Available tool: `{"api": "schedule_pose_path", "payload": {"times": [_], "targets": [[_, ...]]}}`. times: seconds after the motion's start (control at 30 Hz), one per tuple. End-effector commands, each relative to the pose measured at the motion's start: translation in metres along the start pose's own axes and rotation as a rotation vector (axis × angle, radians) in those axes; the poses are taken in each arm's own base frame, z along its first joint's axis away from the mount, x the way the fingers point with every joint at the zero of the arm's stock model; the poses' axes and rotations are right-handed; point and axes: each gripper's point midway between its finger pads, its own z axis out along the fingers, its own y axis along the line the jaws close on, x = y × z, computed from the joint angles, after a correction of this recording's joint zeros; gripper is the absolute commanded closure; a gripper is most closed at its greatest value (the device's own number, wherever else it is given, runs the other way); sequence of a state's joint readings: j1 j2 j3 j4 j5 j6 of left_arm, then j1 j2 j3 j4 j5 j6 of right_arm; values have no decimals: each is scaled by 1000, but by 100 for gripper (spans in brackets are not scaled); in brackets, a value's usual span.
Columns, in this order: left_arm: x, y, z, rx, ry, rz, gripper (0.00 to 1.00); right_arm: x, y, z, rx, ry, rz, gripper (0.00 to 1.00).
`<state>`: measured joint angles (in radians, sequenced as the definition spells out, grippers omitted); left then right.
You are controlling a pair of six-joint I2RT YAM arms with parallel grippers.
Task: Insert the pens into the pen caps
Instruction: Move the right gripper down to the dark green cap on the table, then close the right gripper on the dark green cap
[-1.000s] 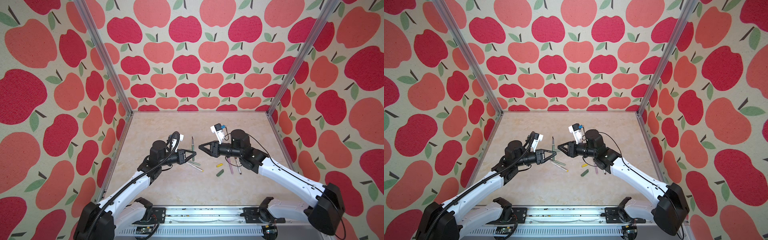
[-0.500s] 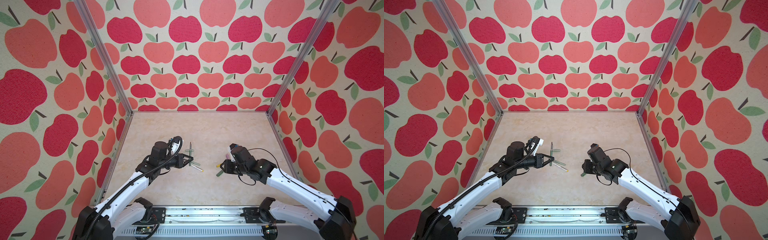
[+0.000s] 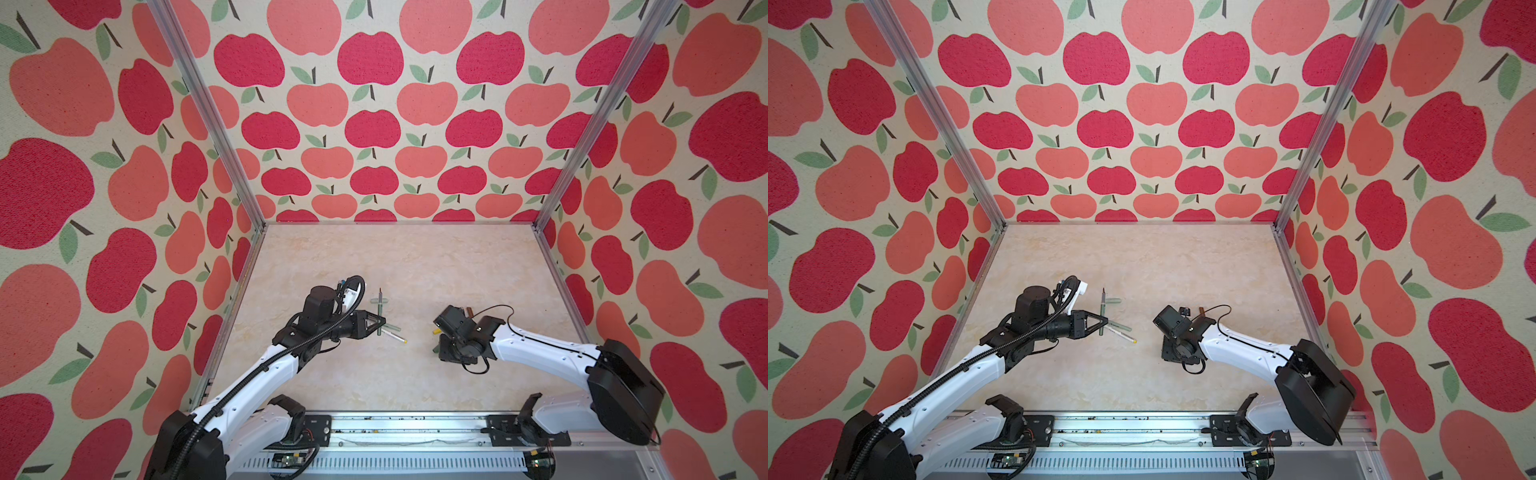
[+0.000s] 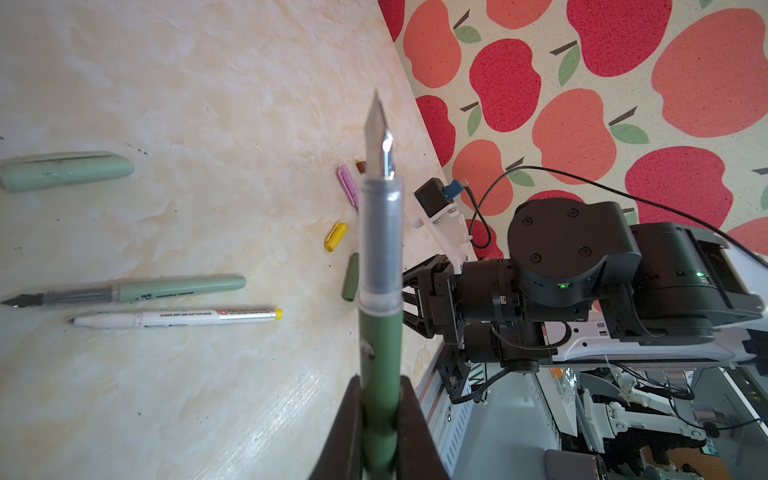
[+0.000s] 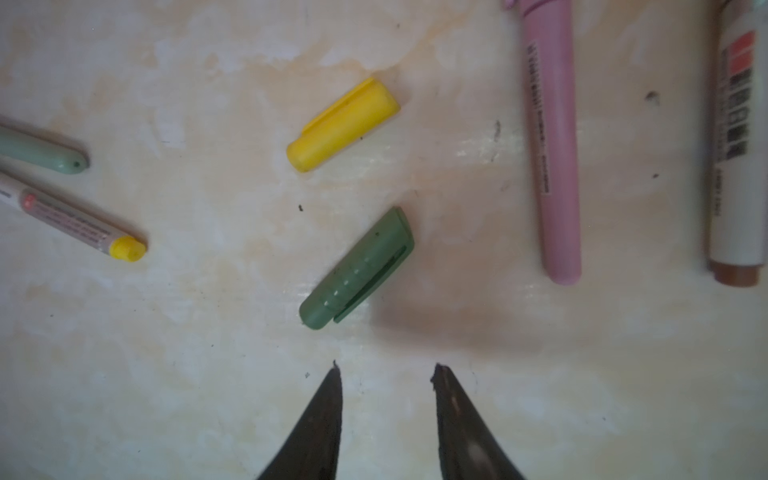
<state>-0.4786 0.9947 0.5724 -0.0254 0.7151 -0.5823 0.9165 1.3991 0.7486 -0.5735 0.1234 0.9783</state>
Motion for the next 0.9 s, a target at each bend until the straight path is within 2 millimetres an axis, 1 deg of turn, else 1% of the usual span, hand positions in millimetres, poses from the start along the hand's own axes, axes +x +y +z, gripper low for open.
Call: {"api": "schedule_pose_path", "payload": {"times": [0.0, 0.23, 0.67, 0.8, 0.87], "targets": [[3, -3, 1, 27, 2, -1, 100, -16, 16, 0, -11, -44, -2, 61], [5, -3, 1, 34, -3, -4, 100, -25, 34, 11, -34, -42, -12, 62], [4, -5, -1, 35, -7, 2, 100, -35, 42, 28, 16, -14, -82, 61], [2, -7, -2, 37, -9, 4, 100, -33, 43, 34, 35, 12, -115, 66], [1, -8, -2, 37, -10, 5, 100, -31, 41, 38, 48, 25, -127, 70]]}}
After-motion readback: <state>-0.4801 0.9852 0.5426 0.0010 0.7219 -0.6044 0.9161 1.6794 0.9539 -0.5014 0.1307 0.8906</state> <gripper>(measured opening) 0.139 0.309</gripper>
